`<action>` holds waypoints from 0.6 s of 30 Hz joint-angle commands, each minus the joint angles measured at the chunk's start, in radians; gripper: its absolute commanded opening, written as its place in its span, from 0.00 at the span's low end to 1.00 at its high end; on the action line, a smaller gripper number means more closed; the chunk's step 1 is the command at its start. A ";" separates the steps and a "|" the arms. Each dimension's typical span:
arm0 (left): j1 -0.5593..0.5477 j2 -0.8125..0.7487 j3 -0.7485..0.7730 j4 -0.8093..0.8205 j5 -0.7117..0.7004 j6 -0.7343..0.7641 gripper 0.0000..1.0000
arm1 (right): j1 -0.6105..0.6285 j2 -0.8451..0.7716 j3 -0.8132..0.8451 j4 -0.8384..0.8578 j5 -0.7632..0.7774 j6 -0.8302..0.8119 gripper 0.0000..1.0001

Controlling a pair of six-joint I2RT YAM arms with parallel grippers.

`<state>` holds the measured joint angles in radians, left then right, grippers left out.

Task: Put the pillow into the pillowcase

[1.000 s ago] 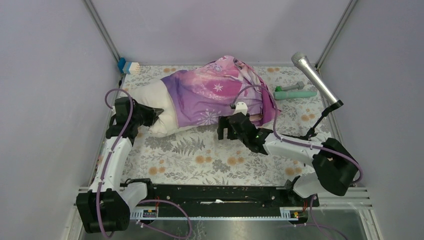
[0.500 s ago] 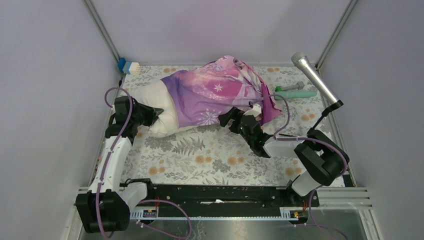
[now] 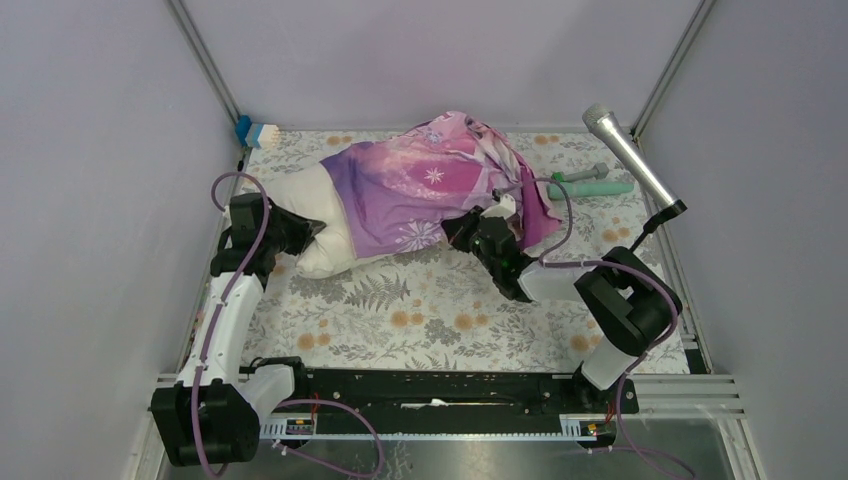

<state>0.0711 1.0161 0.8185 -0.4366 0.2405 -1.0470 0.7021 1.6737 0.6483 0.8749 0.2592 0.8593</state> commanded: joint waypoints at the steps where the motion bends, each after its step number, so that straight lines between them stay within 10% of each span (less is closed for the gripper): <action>1: -0.002 -0.058 0.072 0.014 -0.053 0.112 0.00 | 0.008 -0.078 0.181 -0.207 -0.099 -0.083 0.00; 11: -0.012 -0.193 0.184 -0.163 -0.165 0.382 0.00 | 0.182 -0.128 0.778 -0.834 -0.239 -0.300 0.00; 18: -0.030 -0.233 0.294 -0.273 -0.055 0.455 0.48 | 0.189 -0.073 1.160 -1.134 -0.304 -0.374 0.00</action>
<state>0.0708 0.8078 1.0191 -0.7296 0.0486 -0.6624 0.8654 1.6295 1.5978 -0.1570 0.0662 0.5510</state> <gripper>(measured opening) 0.363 0.023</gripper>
